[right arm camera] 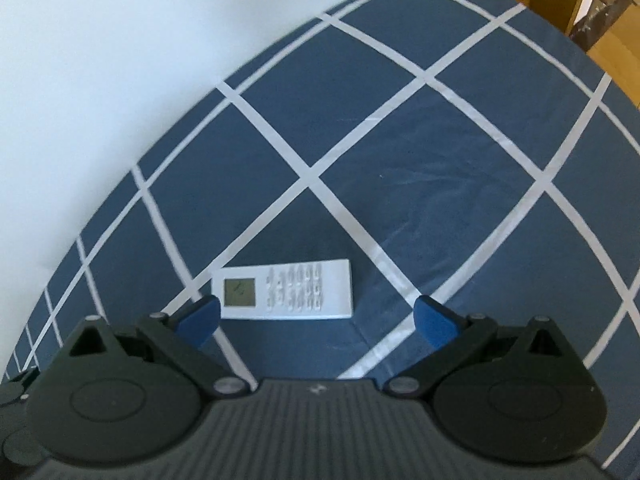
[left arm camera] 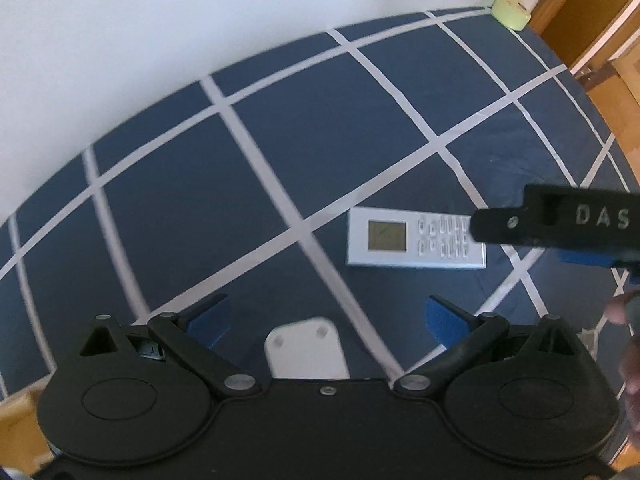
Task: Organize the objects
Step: 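Lower the right tool onto the white display remote and close on it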
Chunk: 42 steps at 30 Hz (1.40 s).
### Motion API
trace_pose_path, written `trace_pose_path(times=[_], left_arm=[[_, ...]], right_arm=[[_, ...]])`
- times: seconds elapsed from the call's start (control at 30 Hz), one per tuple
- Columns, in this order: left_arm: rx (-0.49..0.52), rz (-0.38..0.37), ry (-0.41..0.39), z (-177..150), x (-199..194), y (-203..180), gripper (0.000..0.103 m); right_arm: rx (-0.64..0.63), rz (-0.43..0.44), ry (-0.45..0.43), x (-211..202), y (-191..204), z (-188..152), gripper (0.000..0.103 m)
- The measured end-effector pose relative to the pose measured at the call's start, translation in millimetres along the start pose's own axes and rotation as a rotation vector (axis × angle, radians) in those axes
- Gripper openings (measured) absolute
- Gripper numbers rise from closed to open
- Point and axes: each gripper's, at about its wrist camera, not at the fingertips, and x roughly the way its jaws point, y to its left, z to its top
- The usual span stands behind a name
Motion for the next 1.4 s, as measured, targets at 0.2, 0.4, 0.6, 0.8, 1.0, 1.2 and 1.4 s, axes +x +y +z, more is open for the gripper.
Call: trace_pose_path(times=[0.2,0.4,0.6,0.8,1.0,1.2,1.4], left_arm=[[0.039,-0.022,0.038,17,35,-6,0.102],[0.053,-0.051,0.057,25,56,-10,0.099],[0.058,-0.081,0.070,26,65,-13,0.098],[0.051,-0.107,0.075,30,68,-10,0.092],[0.044,-0.134,0.078,33,67,-9,0.084],[0.020,-0.194,0.084,33,65,-6,0.070],[0.018,-0.196,0.077,33,65,-8,0.068]], right_arm=[[0.010,0.007,0.041,31,-1,8,0.100],[0.002,0.005,0.058,47,0,12,0.098],[0.004,-0.010,0.067,57,-4,14,0.089],[0.021,0.002,0.064,60,-10,17,0.085],[-0.011,-0.016,0.065,63,-5,18,0.085],[-0.034,-0.023,0.057,64,0,17,0.076],[-0.042,-0.009,0.062,64,5,17,0.067]])
